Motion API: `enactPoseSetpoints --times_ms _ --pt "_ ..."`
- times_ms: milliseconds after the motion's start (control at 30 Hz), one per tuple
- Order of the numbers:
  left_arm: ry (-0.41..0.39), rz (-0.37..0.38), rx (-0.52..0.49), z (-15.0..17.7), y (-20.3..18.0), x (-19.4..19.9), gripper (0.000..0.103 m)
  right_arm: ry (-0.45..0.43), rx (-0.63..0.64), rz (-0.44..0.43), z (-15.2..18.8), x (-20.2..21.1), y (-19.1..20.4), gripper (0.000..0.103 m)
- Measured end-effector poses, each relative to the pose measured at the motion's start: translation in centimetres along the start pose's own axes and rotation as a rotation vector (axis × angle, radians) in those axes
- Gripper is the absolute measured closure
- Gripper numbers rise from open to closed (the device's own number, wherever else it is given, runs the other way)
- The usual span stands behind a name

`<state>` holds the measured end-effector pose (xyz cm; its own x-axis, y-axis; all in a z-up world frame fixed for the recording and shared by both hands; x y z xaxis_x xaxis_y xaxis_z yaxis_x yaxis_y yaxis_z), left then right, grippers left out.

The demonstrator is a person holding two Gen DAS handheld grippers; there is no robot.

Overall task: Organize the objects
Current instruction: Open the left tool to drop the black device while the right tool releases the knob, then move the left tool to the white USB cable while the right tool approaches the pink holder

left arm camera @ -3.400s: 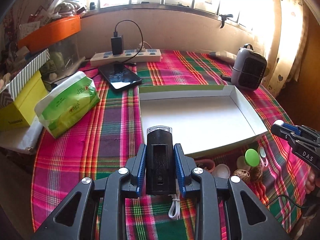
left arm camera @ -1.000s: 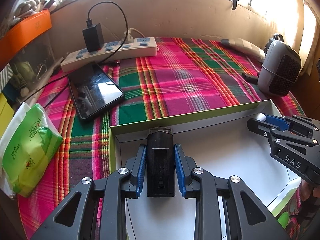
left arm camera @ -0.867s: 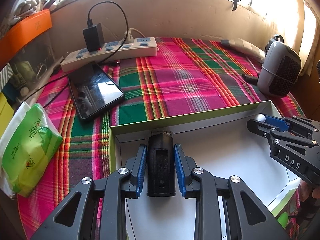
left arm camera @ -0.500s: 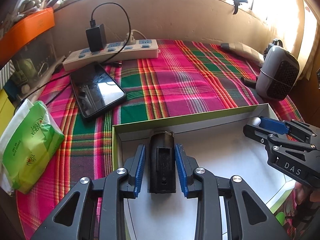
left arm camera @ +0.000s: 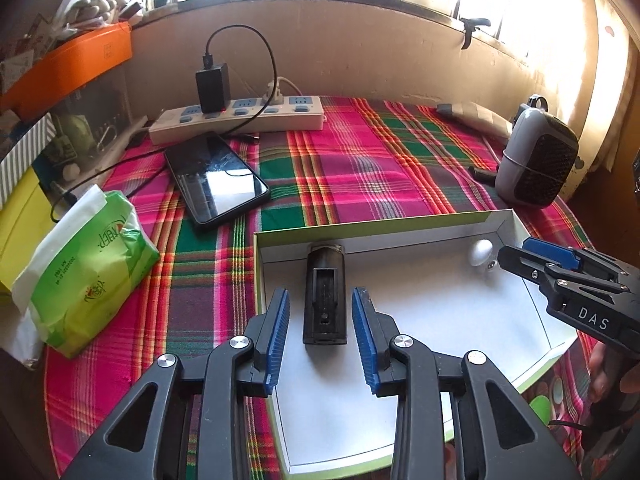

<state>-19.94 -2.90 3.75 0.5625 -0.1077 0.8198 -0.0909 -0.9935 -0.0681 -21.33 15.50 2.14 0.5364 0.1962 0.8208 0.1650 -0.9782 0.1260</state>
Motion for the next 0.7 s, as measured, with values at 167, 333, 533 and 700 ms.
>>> enactPoseSetpoints --times_ms 167,333,533,700 --pt "-0.029 0.003 -0.001 1.0 0.2 2.0 0.073 -0.027 -0.017 -0.015 0.9 1.8 -0.1 0.056" --pt "-0.046 0.004 0.013 2.4 0.6 3.4 0.073 -0.054 -0.02 -0.015 1.8 3.6 -0.1 0.056" --pt "-0.065 -0.005 -0.001 4.3 0.6 4.9 0.073 -0.087 -0.05 -0.024 3.1 4.9 -0.7 0.056" --pt "-0.066 0.006 0.023 5.6 1.2 5.7 0.073 -0.13 -0.053 -0.041 3.5 6.4 -0.7 0.056"
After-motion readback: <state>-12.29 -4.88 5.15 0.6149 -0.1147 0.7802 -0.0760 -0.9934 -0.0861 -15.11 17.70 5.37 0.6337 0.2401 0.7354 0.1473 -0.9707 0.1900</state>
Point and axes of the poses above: each gripper's, at about its wrist camera, not at the fingertips, and x roughly against the way its jaws point, y to its left, z to its underside, the point moved 1 cm from there along -x, roughly the way its jaws point, and after that the axes turned 5 degrees about y, right-handed, at the moved point
